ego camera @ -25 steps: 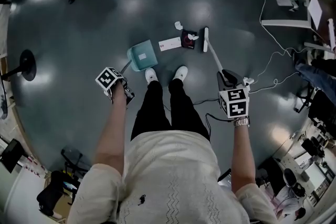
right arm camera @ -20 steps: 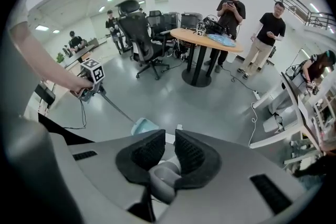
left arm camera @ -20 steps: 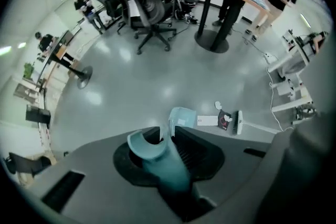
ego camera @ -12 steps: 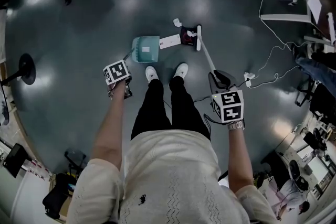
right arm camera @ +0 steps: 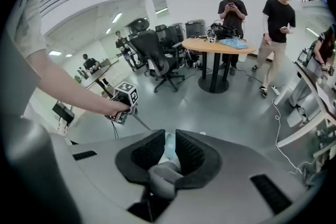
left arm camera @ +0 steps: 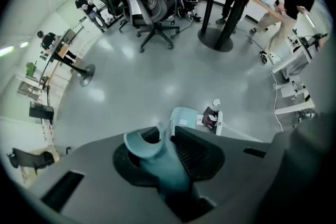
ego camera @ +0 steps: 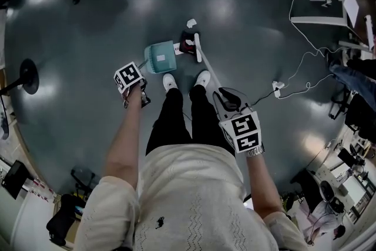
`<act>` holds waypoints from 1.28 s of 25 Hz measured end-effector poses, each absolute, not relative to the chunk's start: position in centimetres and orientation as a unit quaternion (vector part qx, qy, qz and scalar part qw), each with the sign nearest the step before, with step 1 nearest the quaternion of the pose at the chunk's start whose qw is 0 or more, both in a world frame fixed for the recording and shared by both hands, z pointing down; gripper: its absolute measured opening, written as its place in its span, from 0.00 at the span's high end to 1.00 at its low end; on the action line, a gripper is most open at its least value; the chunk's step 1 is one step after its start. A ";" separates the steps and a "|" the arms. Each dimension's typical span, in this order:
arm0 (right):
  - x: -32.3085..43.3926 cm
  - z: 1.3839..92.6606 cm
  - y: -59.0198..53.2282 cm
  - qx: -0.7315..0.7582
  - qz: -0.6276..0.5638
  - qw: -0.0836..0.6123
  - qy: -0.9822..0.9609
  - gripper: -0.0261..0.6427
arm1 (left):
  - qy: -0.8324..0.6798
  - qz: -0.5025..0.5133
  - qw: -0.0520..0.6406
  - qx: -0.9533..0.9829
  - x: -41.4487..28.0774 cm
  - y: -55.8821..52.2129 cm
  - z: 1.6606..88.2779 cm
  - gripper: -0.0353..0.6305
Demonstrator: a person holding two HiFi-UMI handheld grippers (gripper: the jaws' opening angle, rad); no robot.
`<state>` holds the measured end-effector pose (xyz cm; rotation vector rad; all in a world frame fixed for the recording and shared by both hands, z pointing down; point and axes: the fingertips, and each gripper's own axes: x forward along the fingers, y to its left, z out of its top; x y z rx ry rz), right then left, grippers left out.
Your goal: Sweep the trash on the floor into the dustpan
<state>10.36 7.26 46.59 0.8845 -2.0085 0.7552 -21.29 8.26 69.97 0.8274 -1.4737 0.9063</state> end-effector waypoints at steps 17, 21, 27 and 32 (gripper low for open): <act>3.3 43.5 10.3 0.286 0.336 0.353 -0.825 0.86 | -0.627 0.332 0.609 0.355 -22.9 11.6 71.3 0.81; 7.0 42.7 7.4 0.331 0.356 0.347 -0.802 0.86 | -0.646 0.295 0.625 0.324 -24.7 12.1 70.9 0.81; 14.5 39.1 -0.7 0.421 0.384 0.302 -0.764 0.87 | -0.656 0.261 0.631 0.322 -25.8 11.5 70.0 0.81; 15.9 36.9 -7.1 0.425 0.347 0.316 -0.774 0.87 | -0.673 0.246 0.625 0.308 -26.4 8.9 68.9 0.81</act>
